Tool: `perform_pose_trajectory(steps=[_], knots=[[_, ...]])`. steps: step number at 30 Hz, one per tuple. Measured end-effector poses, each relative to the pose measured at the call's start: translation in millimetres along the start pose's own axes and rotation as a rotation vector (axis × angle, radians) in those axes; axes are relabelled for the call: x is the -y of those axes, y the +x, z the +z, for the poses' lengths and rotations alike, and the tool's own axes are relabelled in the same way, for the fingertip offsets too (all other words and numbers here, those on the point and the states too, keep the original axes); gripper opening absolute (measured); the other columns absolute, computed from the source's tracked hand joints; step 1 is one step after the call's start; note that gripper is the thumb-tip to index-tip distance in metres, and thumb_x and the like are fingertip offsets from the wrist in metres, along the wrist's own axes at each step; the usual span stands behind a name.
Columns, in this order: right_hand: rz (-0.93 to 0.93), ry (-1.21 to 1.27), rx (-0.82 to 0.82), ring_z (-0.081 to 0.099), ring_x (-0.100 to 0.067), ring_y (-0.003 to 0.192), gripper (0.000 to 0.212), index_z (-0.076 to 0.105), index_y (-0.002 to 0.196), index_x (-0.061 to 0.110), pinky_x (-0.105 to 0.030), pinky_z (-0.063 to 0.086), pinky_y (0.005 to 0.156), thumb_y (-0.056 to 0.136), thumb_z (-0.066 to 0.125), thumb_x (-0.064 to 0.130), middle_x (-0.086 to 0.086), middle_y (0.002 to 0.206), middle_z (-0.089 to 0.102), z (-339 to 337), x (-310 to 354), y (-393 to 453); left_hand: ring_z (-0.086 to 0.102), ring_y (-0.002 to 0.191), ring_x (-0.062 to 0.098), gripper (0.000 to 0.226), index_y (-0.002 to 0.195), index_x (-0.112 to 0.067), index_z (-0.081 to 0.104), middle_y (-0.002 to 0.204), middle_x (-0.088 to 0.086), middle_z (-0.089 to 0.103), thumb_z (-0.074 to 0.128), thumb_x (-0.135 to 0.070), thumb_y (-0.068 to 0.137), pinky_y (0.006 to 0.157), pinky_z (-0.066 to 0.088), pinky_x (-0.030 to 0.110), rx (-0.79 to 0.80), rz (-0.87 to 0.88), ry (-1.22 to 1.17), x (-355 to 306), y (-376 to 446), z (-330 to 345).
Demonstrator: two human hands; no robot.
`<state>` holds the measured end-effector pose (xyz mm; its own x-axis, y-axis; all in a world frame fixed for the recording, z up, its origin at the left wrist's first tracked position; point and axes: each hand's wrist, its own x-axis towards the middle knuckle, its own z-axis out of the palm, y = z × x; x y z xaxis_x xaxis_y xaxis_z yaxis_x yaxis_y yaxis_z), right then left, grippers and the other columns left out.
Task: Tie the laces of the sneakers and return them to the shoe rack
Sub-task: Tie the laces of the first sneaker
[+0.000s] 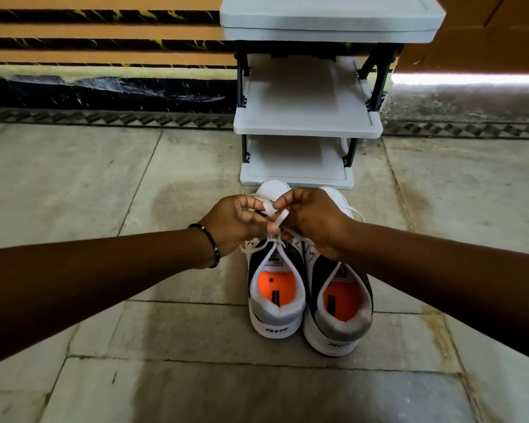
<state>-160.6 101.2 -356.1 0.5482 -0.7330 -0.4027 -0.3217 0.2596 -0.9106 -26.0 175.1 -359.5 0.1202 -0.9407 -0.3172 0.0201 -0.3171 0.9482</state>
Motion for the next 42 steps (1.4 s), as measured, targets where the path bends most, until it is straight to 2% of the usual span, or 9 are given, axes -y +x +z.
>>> perform_pose_trajectory(steps=[5,11,14,18,22,28,32,36,42], knots=[[-0.290,-0.308,0.088,0.066,-0.028,0.061,0.025,0.064,0.069,0.015,-0.044,0.057,0.067,0.074,0.064,-0.009,-0.019,0.072,0.068,-7.4,3.5,-1.1,0.065,0.055,-0.003,0.020,0.073,-0.014,0.060,0.050,-0.011,0.069,0.065,0.005,0.075,0.051,0.048,0.009,0.024,0.006,0.043,-4.0,-1.3,1.1],[-0.451,-0.714,0.244,0.068,-0.011,0.079,0.020,0.069,0.090,0.013,-0.028,0.054,0.075,0.072,0.072,0.003,-0.002,0.088,0.073,-15.4,20.8,-5.9,0.059,0.045,-0.003,0.019,0.069,-0.013,0.055,0.048,-0.006,0.066,0.069,-0.001,0.074,0.043,0.042,0.008,-0.081,0.037,0.098,-1.9,0.4,-1.4],[-0.359,-0.599,0.186,0.064,-0.002,0.062,0.009,0.072,0.081,0.008,-0.024,0.056,0.068,0.073,0.073,0.005,0.004,0.070,0.069,-18.2,20.7,-2.1,0.060,0.048,-0.003,0.019,0.067,-0.013,0.055,0.062,0.000,0.064,0.068,-0.003,0.075,0.046,0.044,0.009,-0.071,0.062,0.119,-3.3,1.4,-3.7],[-0.217,-0.416,0.181,0.061,-0.014,0.056,0.003,0.068,0.079,0.002,-0.024,0.054,0.055,0.077,0.069,0.000,-0.008,0.067,0.067,-18.5,15.2,2.1,0.062,0.061,0.001,0.020,0.068,-0.017,0.051,0.079,0.011,0.067,0.063,-0.006,0.081,0.051,0.044,0.013,-0.012,0.067,0.185,-4.1,2.8,-5.2],[-0.154,-0.358,0.199,0.062,-0.011,0.050,0.007,0.069,0.085,-0.001,-0.021,0.055,0.053,0.079,0.065,-0.002,-0.012,0.070,0.067,-16.8,12.5,1.7,0.065,0.058,0.001,0.021,0.075,-0.014,0.054,0.057,-0.005,0.072,0.061,0.006,0.078,0.054,0.051,0.014,0.073,0.099,0.159,-4.1,1.4,-7.6],[-0.251,-0.390,0.155,0.063,-0.014,0.057,0.006,0.070,0.081,0.000,-0.027,0.057,0.062,0.077,0.067,-0.002,-0.013,0.072,0.067,-16.9,7.2,1.3,0.063,0.056,-0.002,0.021,0.088,-0.017,0.050,0.059,-0.006,0.071,0.057,0.002,0.083,0.049,0.046,0.011,0.146,-0.002,0.200,-3.4,3.7,-8.6],[-0.534,-0.754,0.163,0.058,0.004,0.059,0.013,0.073,0.081,0.011,-0.005,0.042,0.058,0.077,0.066,0.001,0.004,0.070,0.068,-15.9,4.6,-1.3,0.054,0.047,-0.004,0.012,0.095,-0.013,0.047,0.072,0.003,0.057,0.044,-0.002,0.092,0.045,0.040,0.009,0.227,-0.025,0.416,-5.6,5.6,-7.3],[-0.763,-1.106,0.204,0.065,-0.024,0.079,0.014,0.072,0.087,0.014,-0.036,0.052,0.066,0.081,0.060,0.010,-0.007,0.085,0.071,-18.1,7.4,-2.6,0.048,0.057,0.004,0.013,0.093,-0.021,0.049,0.074,0.001,0.054,0.046,-0.008,0.092,0.049,0.037,0.018,0.210,-0.160,0.300,-4.8,9.7,-10.6],[-0.704,-1.179,0.129,0.061,-0.025,0.079,0.012,0.069,0.088,0.014,-0.034,0.047,0.063,0.083,0.058,0.013,-0.008,0.088,0.069,-14.2,10.6,-4.6,0.056,0.055,0.000,0.031,0.103,-0.008,0.049,0.080,0.004,0.059,0.062,0.005,0.078,0.045,0.043,0.010,0.127,-0.088,0.258,0.9,7.7,-5.5]])
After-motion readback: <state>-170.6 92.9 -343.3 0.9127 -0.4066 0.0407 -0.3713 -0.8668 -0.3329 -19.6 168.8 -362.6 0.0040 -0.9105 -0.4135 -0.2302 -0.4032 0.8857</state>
